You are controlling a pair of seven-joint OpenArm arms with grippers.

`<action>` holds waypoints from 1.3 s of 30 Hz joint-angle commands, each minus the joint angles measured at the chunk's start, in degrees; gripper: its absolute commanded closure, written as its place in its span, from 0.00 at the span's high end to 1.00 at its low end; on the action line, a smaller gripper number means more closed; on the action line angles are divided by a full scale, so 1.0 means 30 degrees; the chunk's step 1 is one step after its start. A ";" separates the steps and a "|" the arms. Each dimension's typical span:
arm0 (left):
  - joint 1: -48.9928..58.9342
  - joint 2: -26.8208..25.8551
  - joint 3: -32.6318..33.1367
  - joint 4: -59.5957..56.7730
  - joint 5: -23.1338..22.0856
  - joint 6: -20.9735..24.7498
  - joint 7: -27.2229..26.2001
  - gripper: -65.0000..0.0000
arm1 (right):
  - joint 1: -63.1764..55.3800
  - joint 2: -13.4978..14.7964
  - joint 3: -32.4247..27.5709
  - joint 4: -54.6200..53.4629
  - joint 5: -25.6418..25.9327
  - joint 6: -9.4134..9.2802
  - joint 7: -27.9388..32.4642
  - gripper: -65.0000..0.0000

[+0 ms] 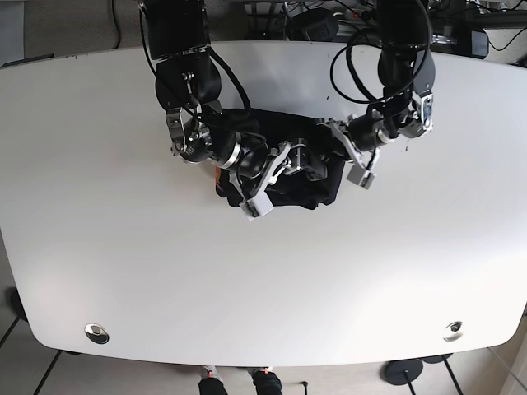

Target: Fold the T-shirt properly

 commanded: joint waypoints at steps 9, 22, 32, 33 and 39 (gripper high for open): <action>0.3440 -0.4348 -0.8180 0.3540 -0.2319 -0.0089 -0.0207 0.07 | -0.0437 0.0046 -0.0053 0.3811 0.0559 0.0276 0.0214 0.76; 0.3440 -0.5930 -0.8766 0.0814 -0.2319 -0.0089 -0.0295 0.07 | -0.0964 0.0720 -0.5532 0.3753 -0.6533 0.0071 0.0918 0.76; 0.3996 -0.5432 -0.8063 0.0756 -0.2319 -0.0089 -0.0324 0.07 | 0.0970 0.1013 -0.7847 0.1174 -0.8935 0.0276 0.0947 0.76; 0.3996 -0.5432 -0.8092 0.0726 -0.2319 -0.0089 -0.0324 0.07 | 0.0970 0.1013 -0.7877 0.0852 -0.8935 0.0276 0.0947 0.76; 0.3996 -0.5403 -0.8122 0.0726 -0.2319 -0.0089 -0.0324 0.07 | 0.1028 0.1013 -0.7877 -0.0584 -0.8906 0.0276 0.2324 0.02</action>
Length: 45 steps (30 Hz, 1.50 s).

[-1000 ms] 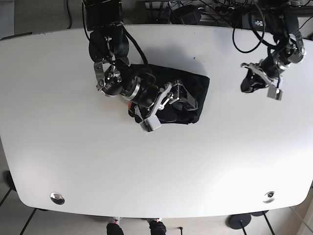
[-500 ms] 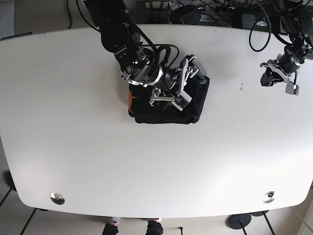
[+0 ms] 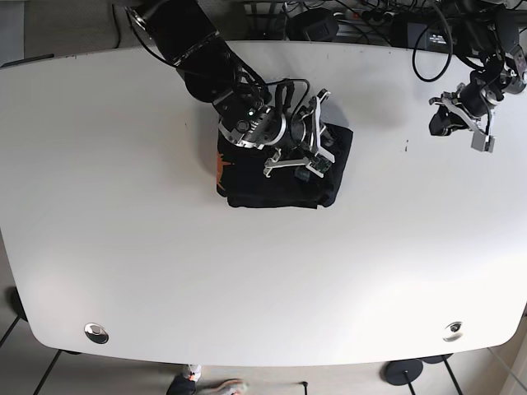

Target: Fold the T-shirt properly

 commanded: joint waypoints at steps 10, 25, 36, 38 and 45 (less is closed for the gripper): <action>0.0056 -0.0325 -0.0085 0.0289 -0.0395 -0.0089 -0.0295 0.07 | 0.0688 -0.1874 0.0087 0.4143 0.0267 0.0101 -0.1995 0.04; 0.0407 -0.0325 -0.0114 0.2956 -0.0425 -0.0089 -0.0295 0.07 | 0.1186 -0.2431 -0.0734 0.1271 0.2904 0.0072 -0.0647 0.70; -0.3226 0.1316 0.6889 0.6384 -0.0395 0.1670 -0.0266 0.07 | -0.0777 0.1642 0.7677 0.4202 1.0699 0.0101 -0.0676 0.40; -0.3725 0.2137 0.8091 0.5535 -0.0395 0.3399 -0.0295 0.07 | -0.0924 0.2521 0.7735 0.3645 1.0641 0.0101 -0.0647 0.30; -0.6098 0.2518 1.0435 -0.1703 -0.0395 0.3574 -0.2376 0.07 | -0.0953 0.3694 0.7120 -0.1513 1.0611 0.0716 0.2548 0.26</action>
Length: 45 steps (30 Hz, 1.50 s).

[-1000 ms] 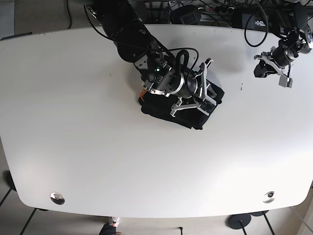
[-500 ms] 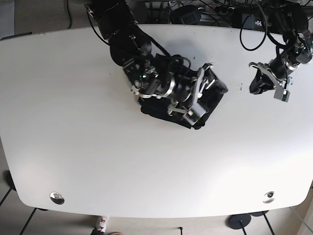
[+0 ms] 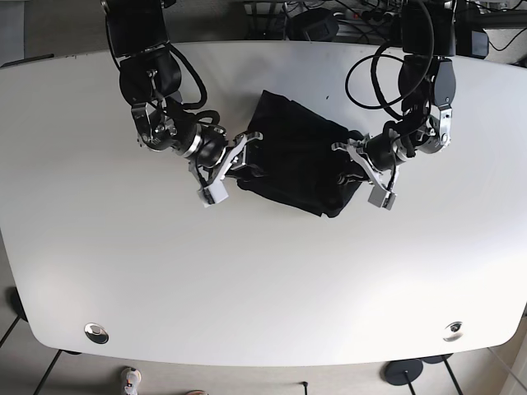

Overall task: Fold the T-shirt properly
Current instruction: 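Press and compact the folded bundle between both grippers, then grasp the black bundle with the left gripper and carry it off the table edge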

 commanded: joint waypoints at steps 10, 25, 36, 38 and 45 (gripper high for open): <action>-0.1442 -0.2082 0.1709 -0.1534 -0.0513 -0.0141 -0.1946 0.07 | 0.0087 0.0621 -0.0283 0.0415 0.0427 0.1493 0.1657 0.26; 0.3481 -0.1936 -0.1486 0.4004 -0.0308 -0.0112 -0.0041 0.07 | 0.3457 0.1177 -0.0488 -0.4303 0.0222 0.1640 0.3239 0.24; -0.3435 -0.1320 0.1269 -0.3468 -0.0308 -0.0112 -0.0100 0.07 | 0.0849 0.3141 -0.2305 -0.2076 0.0251 0.1640 0.4236 0.24; -0.5163 -0.0881 0.2705 -0.5461 -0.0308 -0.0112 -0.1096 0.07 | -0.0235 0.3580 -0.2276 -0.0611 0.0251 0.1493 0.4206 0.24; -0.9676 -0.0793 0.5459 -0.9446 -0.0337 -0.0112 -0.4144 0.07 | -0.1964 0.3024 -0.2422 0.2144 0.0280 0.1464 0.4118 0.24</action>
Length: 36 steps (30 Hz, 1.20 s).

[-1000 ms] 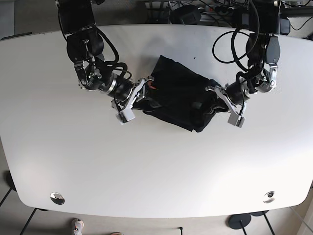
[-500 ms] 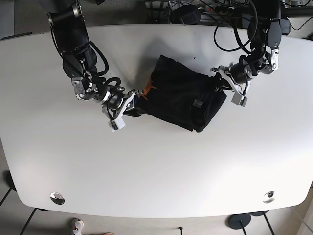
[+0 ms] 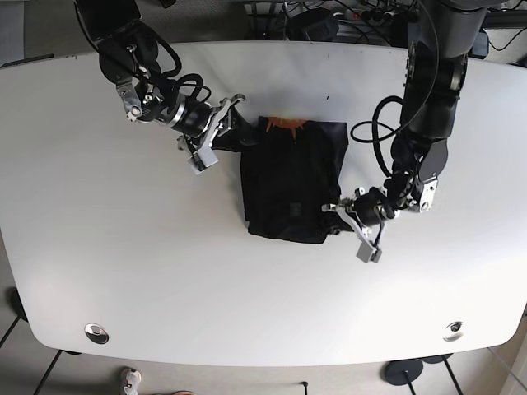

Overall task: Fold the T-shirt properly
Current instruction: 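Grasp the black bundle with the left gripper and carry it off the table edge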

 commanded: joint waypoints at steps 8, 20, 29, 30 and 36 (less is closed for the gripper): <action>0.1966 -0.1594 -0.0107 0.9245 -0.0366 0.3207 0.1323 0.36 | 0.0207 0.0609 0.0428 0.2241 0.0346 0.0087 -0.0865 0.24; 0.7886 0.2626 0.2208 1.5047 0.7927 1.1353 -0.0904 0.69 | -0.0408 -0.0827 0.5557 0.2417 0.0464 0.0263 -0.2389 0.24; 0.8120 0.3300 0.0216 0.7662 1.2322 0.8863 -0.3776 0.69 | -0.0701 -0.0856 0.5938 0.3266 0.0464 0.0263 -0.2389 0.24; 0.8003 0.2860 -0.1367 0.7281 1.1971 0.7690 -0.3747 0.69 | -0.0701 -0.0856 0.5938 0.3530 0.0464 0.0263 -0.2389 0.24; 0.6743 -0.0598 -0.6935 0.5611 1.1883 0.2797 -0.0523 0.69 | -0.0701 -0.0856 0.5938 0.3706 0.0464 0.0204 -0.2389 0.24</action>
